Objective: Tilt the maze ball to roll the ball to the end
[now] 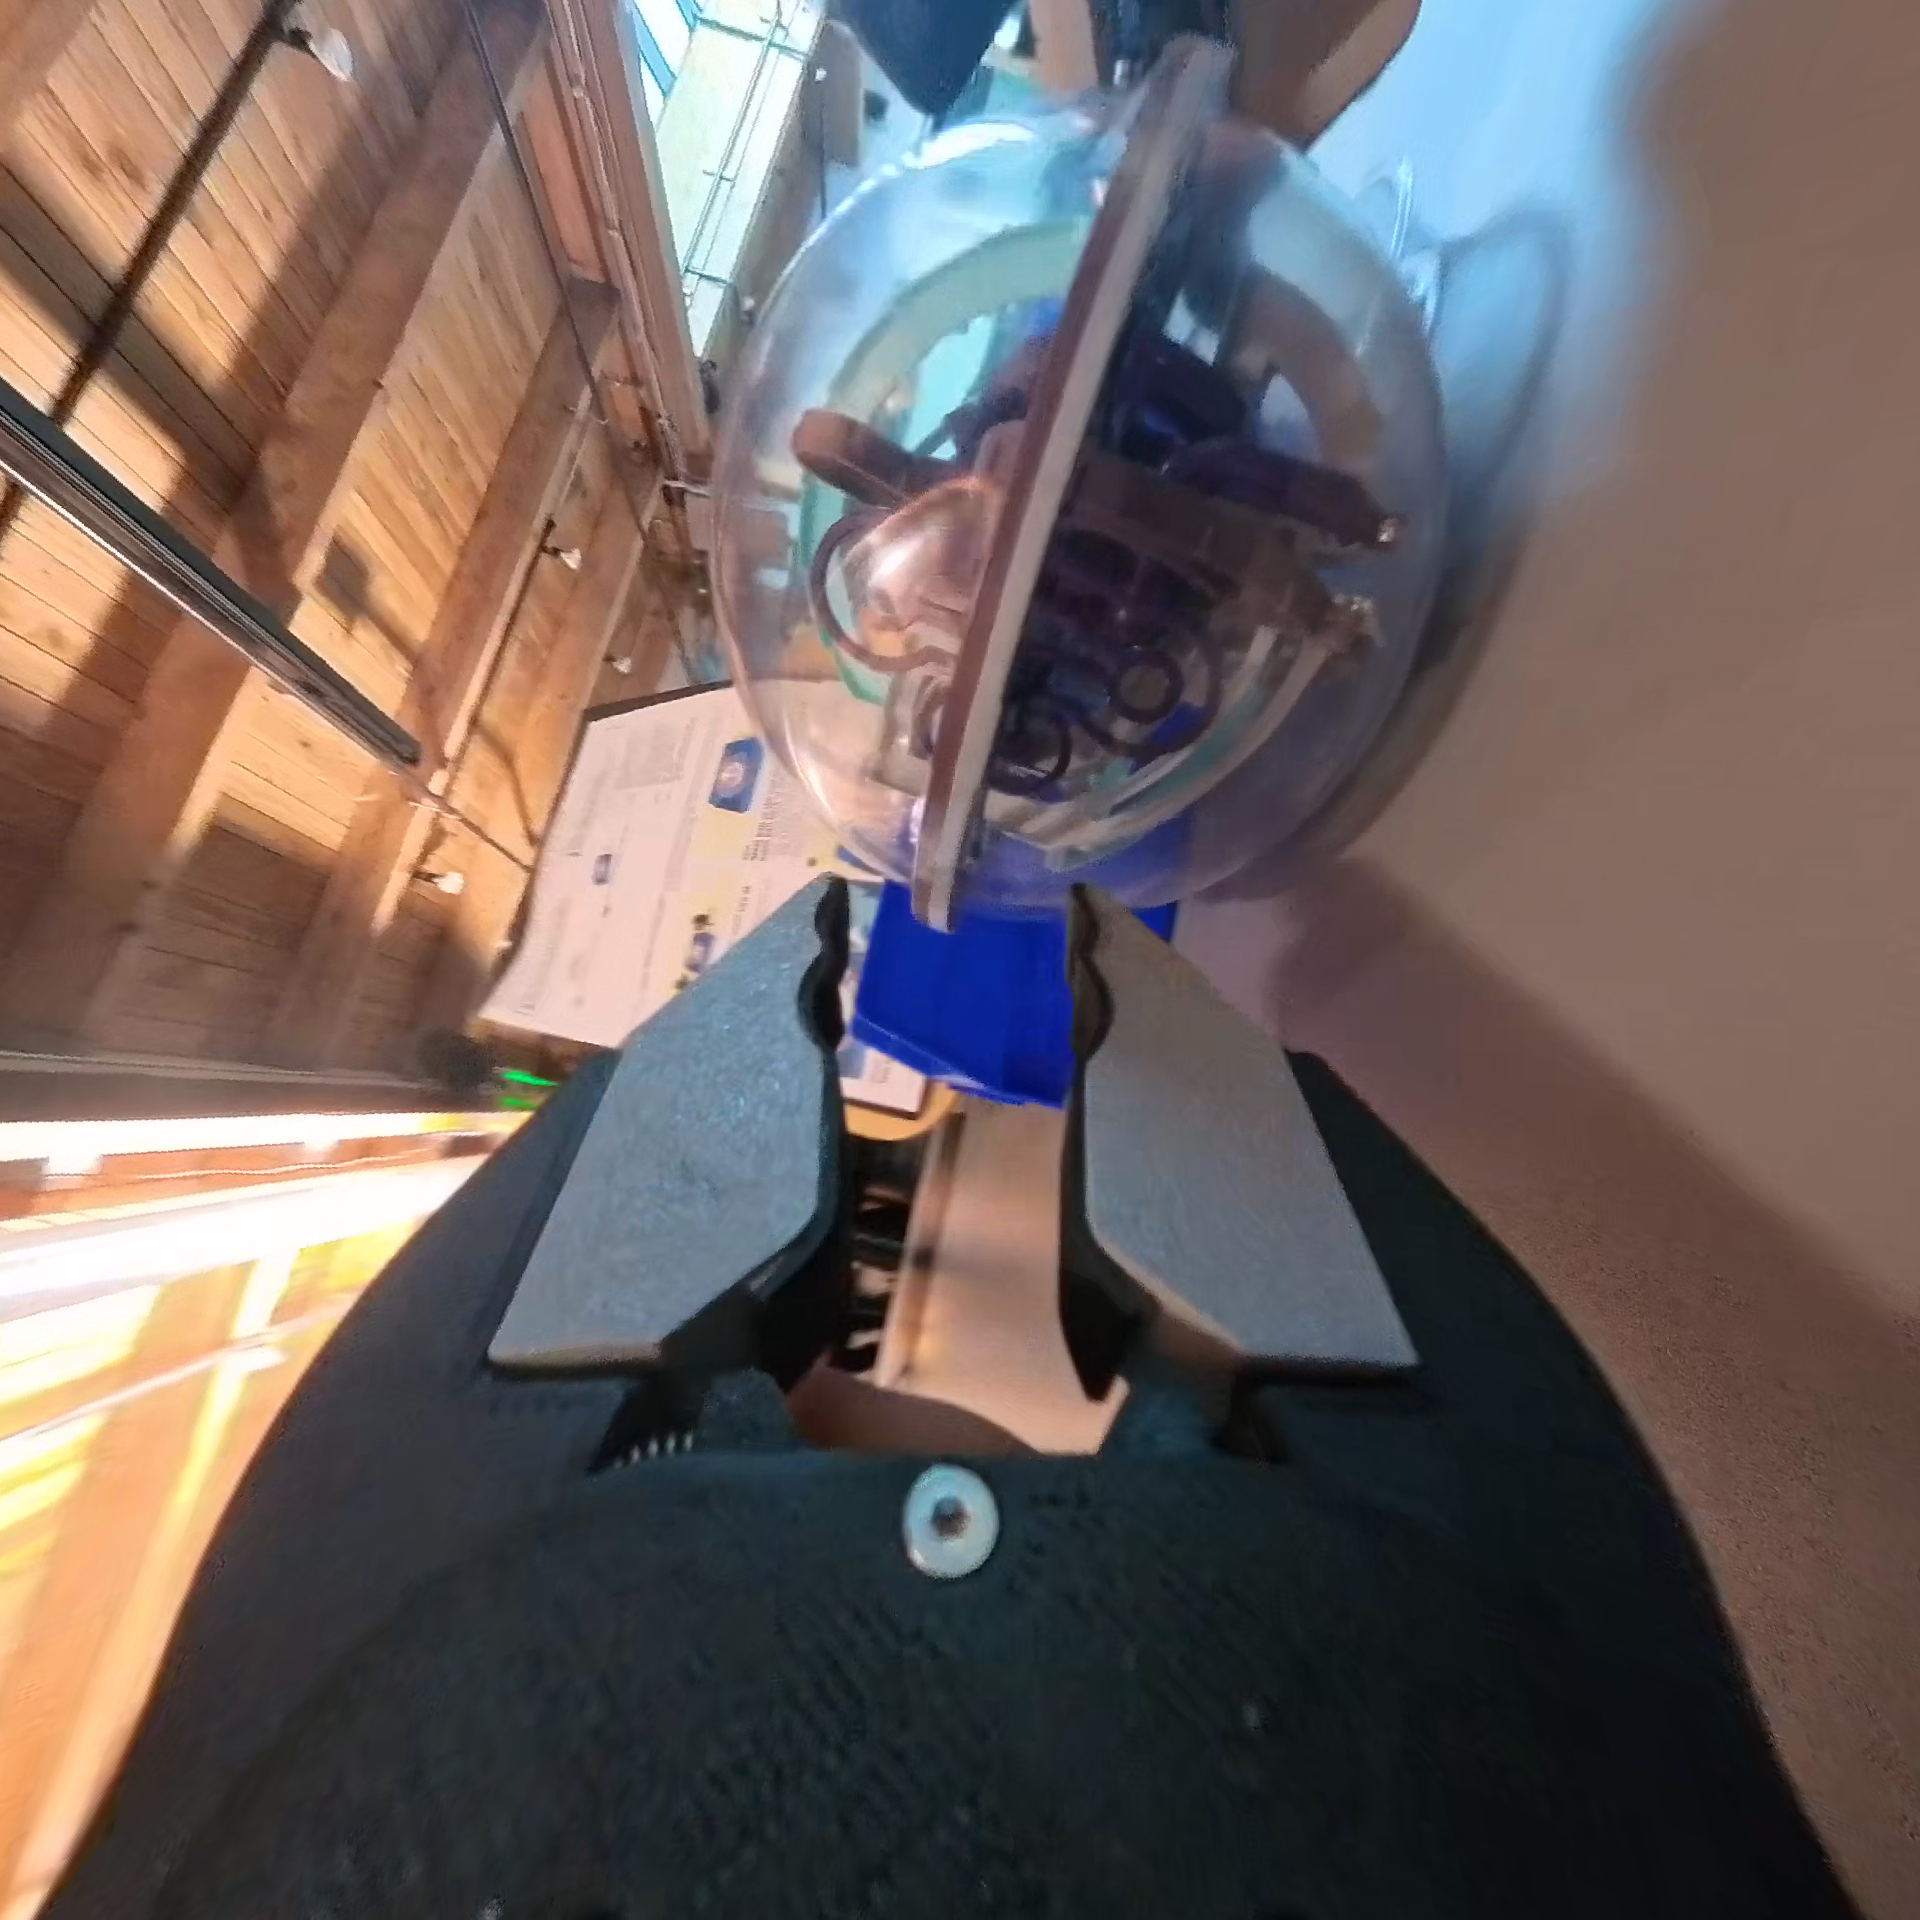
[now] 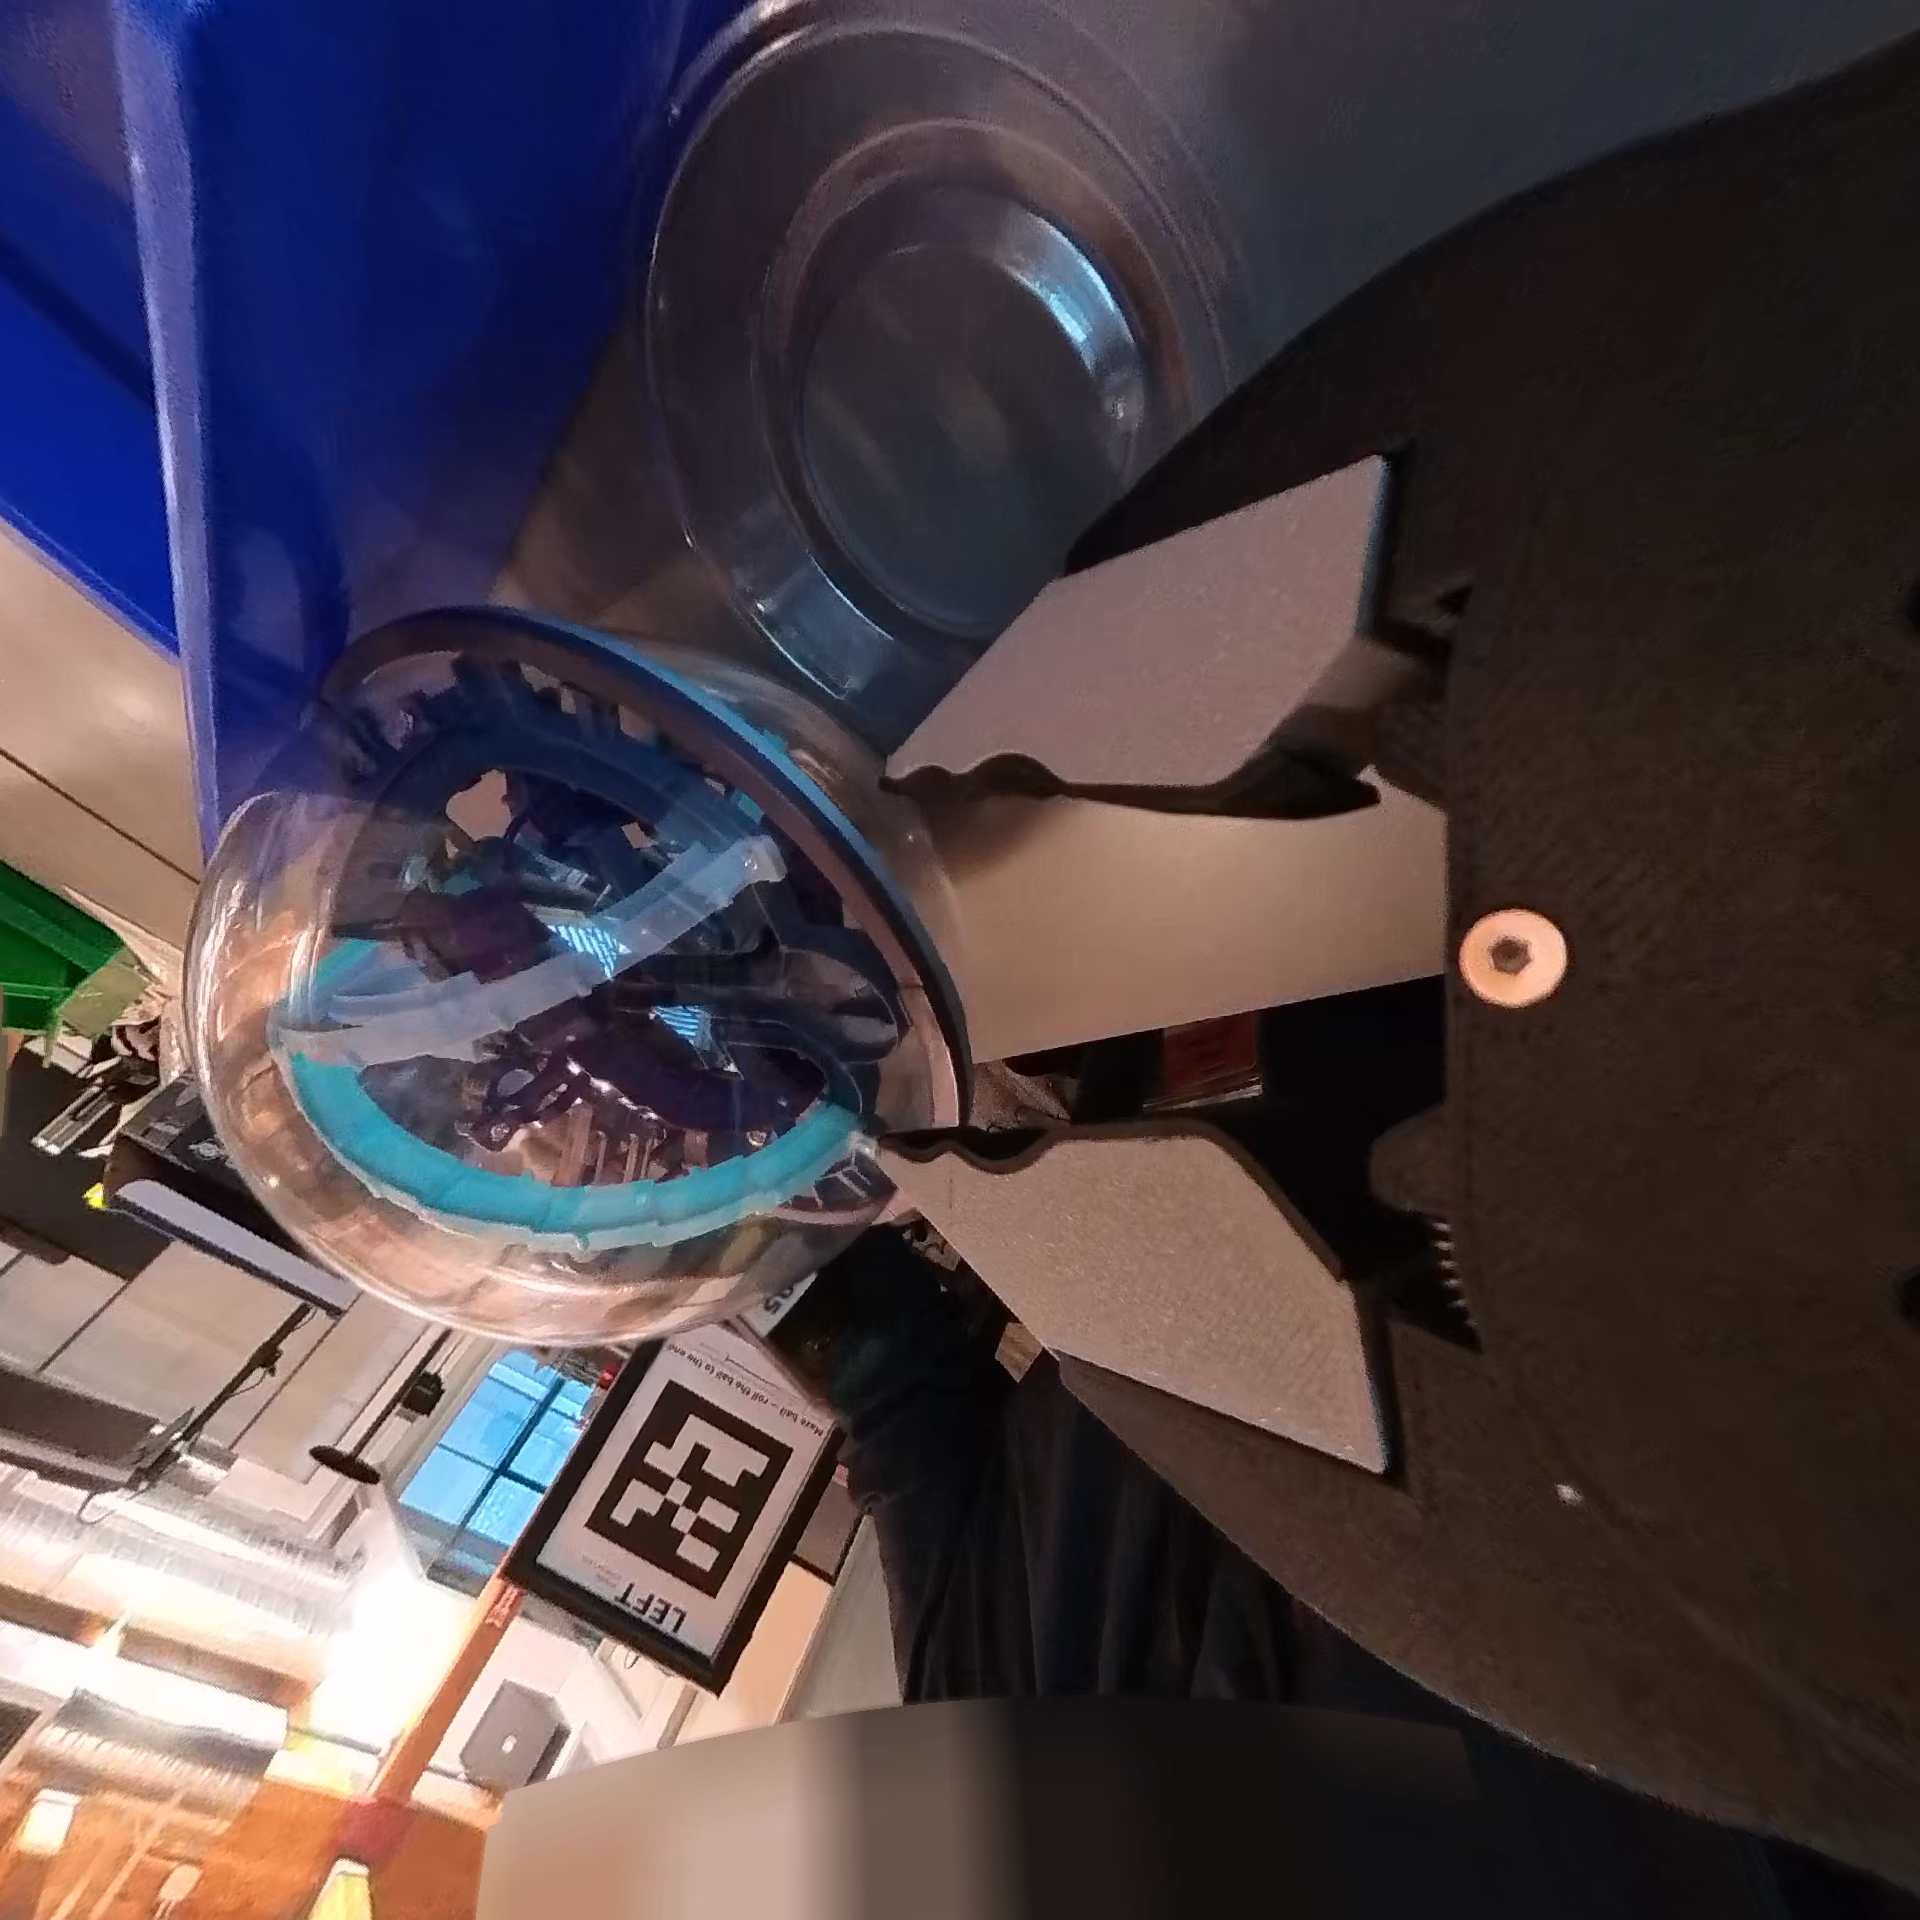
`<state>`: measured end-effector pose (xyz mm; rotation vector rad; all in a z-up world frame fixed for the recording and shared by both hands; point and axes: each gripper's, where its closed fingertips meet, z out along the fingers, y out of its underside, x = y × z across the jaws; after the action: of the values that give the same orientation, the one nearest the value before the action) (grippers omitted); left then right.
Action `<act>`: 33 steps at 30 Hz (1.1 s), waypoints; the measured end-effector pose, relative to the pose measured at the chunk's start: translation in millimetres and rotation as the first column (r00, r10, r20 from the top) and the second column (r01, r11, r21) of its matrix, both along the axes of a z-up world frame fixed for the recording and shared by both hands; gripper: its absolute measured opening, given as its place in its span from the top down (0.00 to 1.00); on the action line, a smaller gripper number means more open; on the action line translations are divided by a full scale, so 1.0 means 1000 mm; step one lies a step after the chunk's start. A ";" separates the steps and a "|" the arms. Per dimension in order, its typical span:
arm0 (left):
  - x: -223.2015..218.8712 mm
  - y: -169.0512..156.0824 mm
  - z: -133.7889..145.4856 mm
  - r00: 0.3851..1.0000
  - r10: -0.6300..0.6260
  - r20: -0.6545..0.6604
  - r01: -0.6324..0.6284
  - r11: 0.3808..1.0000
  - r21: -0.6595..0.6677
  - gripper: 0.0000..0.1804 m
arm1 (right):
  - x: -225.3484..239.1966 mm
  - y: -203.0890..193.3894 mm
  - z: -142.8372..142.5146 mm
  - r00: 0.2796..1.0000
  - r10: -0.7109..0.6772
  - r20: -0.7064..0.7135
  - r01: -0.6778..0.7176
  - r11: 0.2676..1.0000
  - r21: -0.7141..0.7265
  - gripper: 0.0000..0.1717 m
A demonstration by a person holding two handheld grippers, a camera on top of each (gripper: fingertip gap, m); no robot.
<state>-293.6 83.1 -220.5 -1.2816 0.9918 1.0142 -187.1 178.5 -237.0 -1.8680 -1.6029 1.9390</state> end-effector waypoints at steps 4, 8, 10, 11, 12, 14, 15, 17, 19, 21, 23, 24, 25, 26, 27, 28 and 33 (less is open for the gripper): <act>-0.002 -0.011 -0.016 0.934 -0.040 0.356 0.104 0.981 -0.163 0.66 | 0.002 0.000 0.001 1.000 0.000 -0.019 0.001 1.000 0.027 0.61; 0.003 -0.029 -0.008 0.502 0.011 0.865 0.418 0.873 -0.253 0.51 | 0.002 -0.003 -0.001 1.000 0.009 -0.022 -0.008 1.000 0.017 0.57; 0.007 -0.038 0.018 0.121 0.062 0.991 0.625 0.771 -0.124 0.47 | 0.002 -0.004 0.002 0.999 0.009 -0.039 -0.009 1.000 -0.001 0.56; -0.006 -0.032 0.025 0.004 0.111 0.994 0.613 0.785 -0.090 0.46 | 0.001 -0.003 0.004 0.999 0.005 -0.051 -0.005 1.000 -0.006 0.55; -0.017 -0.026 0.026 -0.082 0.165 0.983 0.598 0.797 -0.084 0.45 | 0.001 -0.003 0.005 0.998 0.000 -0.061 0.000 1.000 -0.010 0.54; -0.017 -0.024 0.028 -0.214 0.254 0.943 0.662 0.748 -0.052 0.43 | 0.001 -0.002 0.007 0.997 -0.014 -0.077 0.013 1.000 -0.013 0.51; -0.015 -0.021 0.023 -0.231 0.299 0.926 0.680 0.730 -0.066 0.45 | 0.001 -0.001 0.008 0.996 -0.021 -0.085 0.020 1.000 -0.011 0.49; -0.011 -0.011 0.010 -0.207 0.347 0.914 0.670 0.731 -0.126 0.37 | -0.001 0.000 0.009 0.995 -0.040 -0.096 0.039 0.999 -0.009 0.48; -0.005 0.000 -0.002 -0.194 0.383 0.903 0.654 0.736 -0.172 0.36 | -0.004 -0.001 0.006 0.995 -0.049 -0.085 0.048 0.999 -0.015 0.46; 0.003 0.007 -0.004 -0.221 0.404 0.887 0.682 0.715 -0.156 0.37 | -0.007 -0.007 0.003 0.997 -0.035 -0.075 0.034 0.999 -0.019 0.45; 0.008 0.013 0.000 -0.248 0.408 0.879 0.704 0.699 -0.126 0.37 | -0.009 -0.010 0.003 0.997 -0.026 -0.075 0.025 0.999 -0.022 0.44; 0.008 0.016 0.000 -0.250 0.408 0.878 0.706 0.698 -0.124 0.38 | -0.010 -0.011 0.005 0.996 -0.024 -0.084 0.022 0.999 -0.027 0.44; 0.009 0.017 0.000 -0.248 0.405 0.880 0.709 0.695 -0.120 0.37 | -0.011 -0.011 0.006 0.996 -0.025 -0.091 0.022 0.999 -0.032 0.44; 0.010 0.018 0.001 -0.249 0.403 0.881 0.713 0.691 -0.114 0.37 | -0.012 -0.010 0.007 0.995 -0.027 -0.096 0.024 0.999 -0.036 0.44; 0.010 0.020 0.001 -0.255 0.405 0.878 0.717 0.689 -0.110 0.37 | -0.012 -0.009 0.008 0.995 -0.028 -0.100 0.024 0.999 -0.041 0.44; 0.011 0.022 0.001 -0.258 0.409 0.875 0.718 0.687 -0.110 0.37 | -0.013 -0.009 0.009 0.994 -0.028 -0.102 0.023 0.999 -0.044 0.44; 0.012 0.030 -0.003 -0.249 0.402 0.881 0.720 0.685 -0.109 0.41 | -0.019 -0.009 0.006 0.995 -0.034 -0.098 0.031 0.999 -0.029 0.42</act>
<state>-281.2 113.3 -223.6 -1.8184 0.0205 -1.1100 -206.5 169.8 -231.5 -1.7652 -1.5169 2.0153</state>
